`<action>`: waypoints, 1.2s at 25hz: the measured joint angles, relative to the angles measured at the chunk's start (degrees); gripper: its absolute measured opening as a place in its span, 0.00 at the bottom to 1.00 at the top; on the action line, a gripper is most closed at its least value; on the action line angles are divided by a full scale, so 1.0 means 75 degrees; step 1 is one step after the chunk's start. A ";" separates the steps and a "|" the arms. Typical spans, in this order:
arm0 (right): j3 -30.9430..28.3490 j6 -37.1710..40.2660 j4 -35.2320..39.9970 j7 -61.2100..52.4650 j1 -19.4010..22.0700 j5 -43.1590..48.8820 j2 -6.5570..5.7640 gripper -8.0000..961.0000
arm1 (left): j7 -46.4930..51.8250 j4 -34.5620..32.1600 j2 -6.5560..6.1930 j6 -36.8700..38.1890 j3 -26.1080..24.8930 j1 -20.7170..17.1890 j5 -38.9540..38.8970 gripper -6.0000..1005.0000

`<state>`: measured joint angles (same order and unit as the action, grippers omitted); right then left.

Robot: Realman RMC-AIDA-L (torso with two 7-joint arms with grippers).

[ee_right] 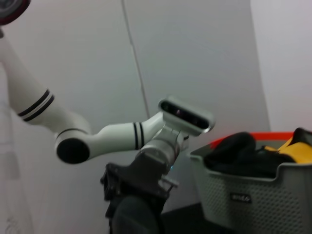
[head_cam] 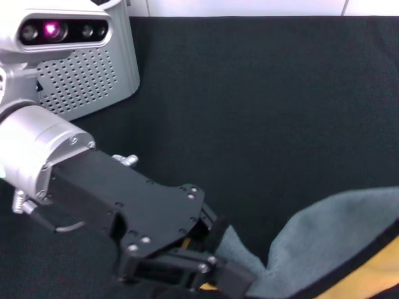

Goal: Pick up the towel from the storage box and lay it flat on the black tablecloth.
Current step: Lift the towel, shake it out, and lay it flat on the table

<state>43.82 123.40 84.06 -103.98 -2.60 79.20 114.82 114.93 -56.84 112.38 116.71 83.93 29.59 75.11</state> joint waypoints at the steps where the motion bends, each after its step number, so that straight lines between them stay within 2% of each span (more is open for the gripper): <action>1: 0.0104 0.0006 0.0079 -0.0001 0.0081 -0.0002 -0.0003 0.01 | 0.0013 -0.0035 -0.0075 0.0002 0.0120 -0.0029 -0.0151 0.06; 5: 0.0277 0.0021 0.0241 -0.0006 0.0305 -0.0028 -0.0013 0.01 | 0.0090 -0.0069 -0.0298 0.0012 0.0610 -0.0071 -0.0645 0.05; 8: 0.0397 0.0029 0.0302 -0.0017 0.0469 -0.0213 -0.0029 0.01 | 0.0207 -0.0162 -0.0356 0.0014 0.0900 -0.0076 -0.0808 0.05; 16: 0.0605 0.0050 0.0419 -0.0162 0.0744 -0.0465 -0.0156 0.01 | 0.0326 -0.0388 -0.0382 0.0014 0.1639 -0.0031 -0.1056 0.05; 24: 0.0709 0.0069 0.0416 -0.0626 0.0855 -0.0490 -0.0384 0.01 | 0.0345 -0.0380 -0.0344 0.0013 0.1668 -0.0050 -0.1124 0.05; 30: 0.0939 0.0086 0.0444 -0.0968 0.0805 -0.0586 -0.0620 0.01 | 0.0434 -0.0389 -0.0294 0.0013 0.1703 0.0041 -0.1135 0.06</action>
<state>50.87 124.05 87.39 -111.24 3.44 74.81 110.17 118.19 -59.76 110.17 116.81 96.70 29.89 66.60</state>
